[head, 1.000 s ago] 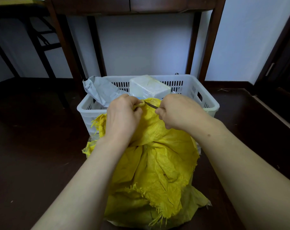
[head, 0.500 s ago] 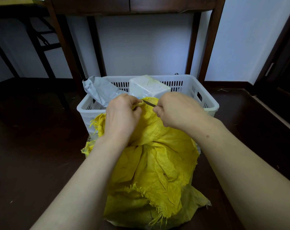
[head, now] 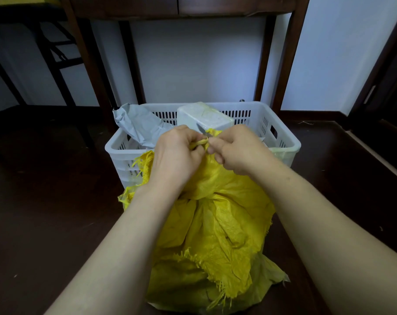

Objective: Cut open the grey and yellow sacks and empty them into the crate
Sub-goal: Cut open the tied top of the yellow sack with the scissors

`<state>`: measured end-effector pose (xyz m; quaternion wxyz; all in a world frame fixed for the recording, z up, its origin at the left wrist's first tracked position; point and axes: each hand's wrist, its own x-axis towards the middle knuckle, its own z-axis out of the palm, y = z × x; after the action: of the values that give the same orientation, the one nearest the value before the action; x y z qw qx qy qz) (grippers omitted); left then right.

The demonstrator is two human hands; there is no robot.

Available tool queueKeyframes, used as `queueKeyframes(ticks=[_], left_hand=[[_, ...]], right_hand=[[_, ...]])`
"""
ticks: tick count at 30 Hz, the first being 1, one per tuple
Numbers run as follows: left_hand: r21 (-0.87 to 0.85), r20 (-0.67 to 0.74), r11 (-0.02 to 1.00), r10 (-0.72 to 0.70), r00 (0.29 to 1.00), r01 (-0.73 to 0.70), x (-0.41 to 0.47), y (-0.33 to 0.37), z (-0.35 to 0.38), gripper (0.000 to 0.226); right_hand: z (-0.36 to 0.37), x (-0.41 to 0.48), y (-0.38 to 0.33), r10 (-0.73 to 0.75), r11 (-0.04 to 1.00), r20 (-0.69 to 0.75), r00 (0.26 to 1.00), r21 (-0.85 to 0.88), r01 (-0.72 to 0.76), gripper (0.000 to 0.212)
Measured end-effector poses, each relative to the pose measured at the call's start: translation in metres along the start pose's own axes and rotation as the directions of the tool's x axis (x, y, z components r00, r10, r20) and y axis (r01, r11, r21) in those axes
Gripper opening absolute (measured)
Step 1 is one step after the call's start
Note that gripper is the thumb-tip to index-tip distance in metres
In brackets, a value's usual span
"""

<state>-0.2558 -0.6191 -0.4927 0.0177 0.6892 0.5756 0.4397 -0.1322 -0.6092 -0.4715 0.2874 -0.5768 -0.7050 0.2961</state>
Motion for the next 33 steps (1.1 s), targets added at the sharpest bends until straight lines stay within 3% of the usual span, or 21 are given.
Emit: queueKeyframes(ticks=[1, 3, 5, 10, 12, 16, 18, 22, 26, 27, 29, 30, 33], left_hand=[[0.013, 0.017, 1.0, -0.002, 1.0, 0.002, 0.0, -0.001, 0.001, 0.018], [0.073, 0.114, 0.997, -0.028, 0.993, 0.02, -0.007, -0.005, 0.006, 0.02], [0.097, 0.169, 0.992, -0.091, 0.981, 0.075, -0.015, -0.011, 0.006, 0.021], [-0.001, 0.153, 0.993, -0.119, 0.981, 0.121, -0.006, 0.001, 0.007, 0.018], [0.014, 0.137, 0.996, -0.089, 0.987, 0.088, -0.007, 0.005, 0.01, 0.02], [-0.011, 0.051, 0.996, -0.087, 0.995, 0.088, -0.006, -0.002, 0.007, 0.021], [-0.049, -0.025, 0.985, -0.164, 0.986, 0.163, -0.003, -0.008, -0.001, 0.017], [-0.118, -0.121, 0.961, -0.264, 0.957, 0.25, 0.003, -0.013, -0.018, 0.019], [0.118, -0.1, 0.976, -0.172, 0.98, 0.184, 0.006, -0.009, -0.022, 0.016], [0.153, -0.088, 0.972, -0.167, 0.982, 0.179, 0.008, -0.008, -0.025, 0.029], [0.149, -0.019, 0.973, -0.175, 0.984, 0.176, 0.01, -0.008, -0.03, 0.059], [0.103, 0.029, 0.978, -0.185, 0.982, 0.181, 0.009, -0.006, -0.031, 0.063], [-0.055, 0.179, 0.959, -0.263, 0.948, 0.277, 0.005, 0.002, -0.026, 0.044]], right_hand=[[-0.005, 0.002, 0.0, 0.076, 0.968, -0.012, 0.997, 0.241, -0.071, 0.031], [-0.029, 0.007, 0.002, 0.206, 0.794, -0.118, 0.971, 0.6, -0.096, 0.029], [-0.052, 0.011, 0.007, 0.263, 0.666, -0.205, 0.943, 0.745, -0.024, 0.027], [-0.029, 0.005, 0.025, 0.106, 0.932, -0.178, 0.978, 0.36, -0.036, 0.032], [-0.021, 0.007, 0.025, 0.032, 0.955, -0.149, 0.988, 0.295, 0.013, 0.044], [-0.014, 0.015, 0.032, 0.042, 0.992, -0.106, 0.993, 0.123, -0.028, 0.016], [-0.015, 0.018, 0.041, 0.071, 0.997, -0.176, 0.982, 0.019, -0.069, 0.012], [-0.029, 0.02, 0.051, 0.135, 0.967, -0.261, 0.956, 0.247, -0.069, 0.008], [-0.022, 0.019, 0.045, 0.044, 0.961, -0.286, 0.957, 0.274, 0.037, 0.019], [-0.022, 0.018, 0.043, 0.027, 0.95, -0.269, 0.963, 0.308, 0.059, 0.019], [-0.023, 0.015, 0.04, 0.01, 0.923, -0.236, 0.972, 0.377, 0.083, 0.019], [-0.024, 0.013, 0.038, 0.005, 0.907, -0.227, 0.974, 0.411, 0.091, 0.019], [-0.028, 0.01, 0.034, 0.026, 0.858, -0.184, 0.983, 0.508, 0.073, 0.017]])
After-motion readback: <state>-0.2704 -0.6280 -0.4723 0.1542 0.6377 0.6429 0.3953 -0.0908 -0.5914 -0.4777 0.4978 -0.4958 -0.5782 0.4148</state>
